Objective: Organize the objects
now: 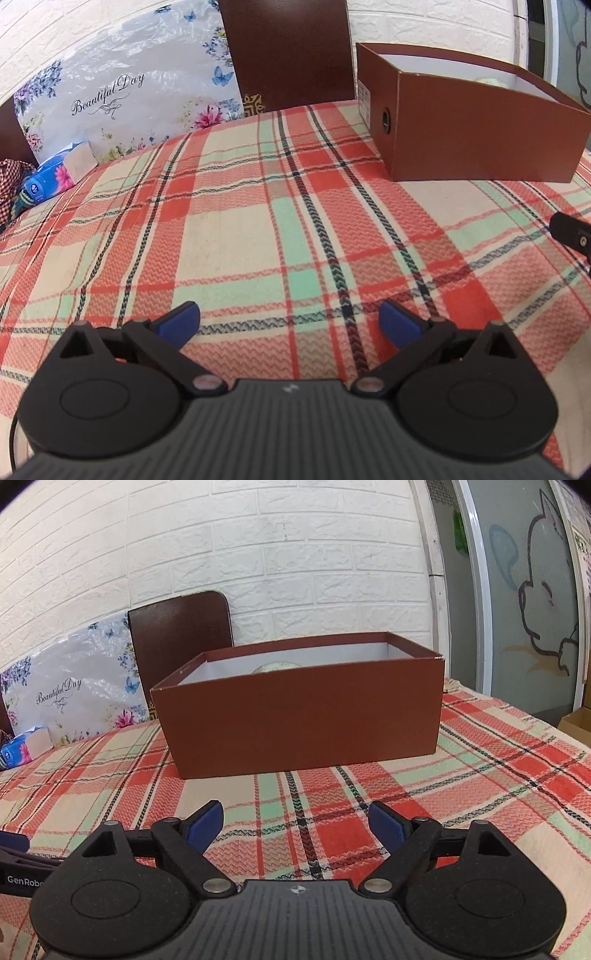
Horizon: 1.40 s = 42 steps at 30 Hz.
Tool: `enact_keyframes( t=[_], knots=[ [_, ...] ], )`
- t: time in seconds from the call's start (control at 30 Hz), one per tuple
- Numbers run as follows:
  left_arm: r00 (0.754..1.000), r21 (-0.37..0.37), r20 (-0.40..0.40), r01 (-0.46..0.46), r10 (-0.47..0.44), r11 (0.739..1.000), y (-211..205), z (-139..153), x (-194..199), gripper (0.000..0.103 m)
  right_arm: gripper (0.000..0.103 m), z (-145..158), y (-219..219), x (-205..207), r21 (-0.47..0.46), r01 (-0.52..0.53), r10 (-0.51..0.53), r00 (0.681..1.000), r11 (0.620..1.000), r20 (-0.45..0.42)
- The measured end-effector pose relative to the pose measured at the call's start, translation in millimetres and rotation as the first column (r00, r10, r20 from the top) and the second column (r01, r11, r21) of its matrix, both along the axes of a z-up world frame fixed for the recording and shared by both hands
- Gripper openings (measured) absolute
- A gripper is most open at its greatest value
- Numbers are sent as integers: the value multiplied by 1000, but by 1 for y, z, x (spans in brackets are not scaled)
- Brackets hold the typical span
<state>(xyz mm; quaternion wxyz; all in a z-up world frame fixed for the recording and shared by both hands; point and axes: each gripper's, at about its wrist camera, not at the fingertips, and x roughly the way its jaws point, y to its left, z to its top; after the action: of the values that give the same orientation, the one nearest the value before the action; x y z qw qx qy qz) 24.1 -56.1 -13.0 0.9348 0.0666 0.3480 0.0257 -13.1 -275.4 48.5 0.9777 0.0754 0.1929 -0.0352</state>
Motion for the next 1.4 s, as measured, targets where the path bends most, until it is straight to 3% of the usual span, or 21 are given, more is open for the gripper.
enact_keyframes(
  t=[0.47, 0.63, 0.83, 0.97, 1.4],
  knots=[
    [1000, -75, 26, 14, -12, 997, 11, -8, 6, 103, 85, -3, 0, 7, 26, -20, 21, 998, 999, -65],
    [998, -34, 49, 40, -38, 999, 7, -8, 6, 103, 85, -4, 0, 8, 27, -22, 24, 997, 999, -75],
    [992, 90, 96, 67, -75, 994, -6, -7, 0, 103, 86, -3, 0, 8, 27, -24, 26, 997, 999, -75],
    [990, 129, 109, 74, -88, 989, -10, -6, 0, 103, 86, -4, -1, 9, 26, -25, 27, 997, 999, -75],
    [994, -1, 84, 69, -69, 998, 5, -10, 13, 103, 88, -3, 0, 9, 27, -25, 27, 997, 999, -76]
  ],
)
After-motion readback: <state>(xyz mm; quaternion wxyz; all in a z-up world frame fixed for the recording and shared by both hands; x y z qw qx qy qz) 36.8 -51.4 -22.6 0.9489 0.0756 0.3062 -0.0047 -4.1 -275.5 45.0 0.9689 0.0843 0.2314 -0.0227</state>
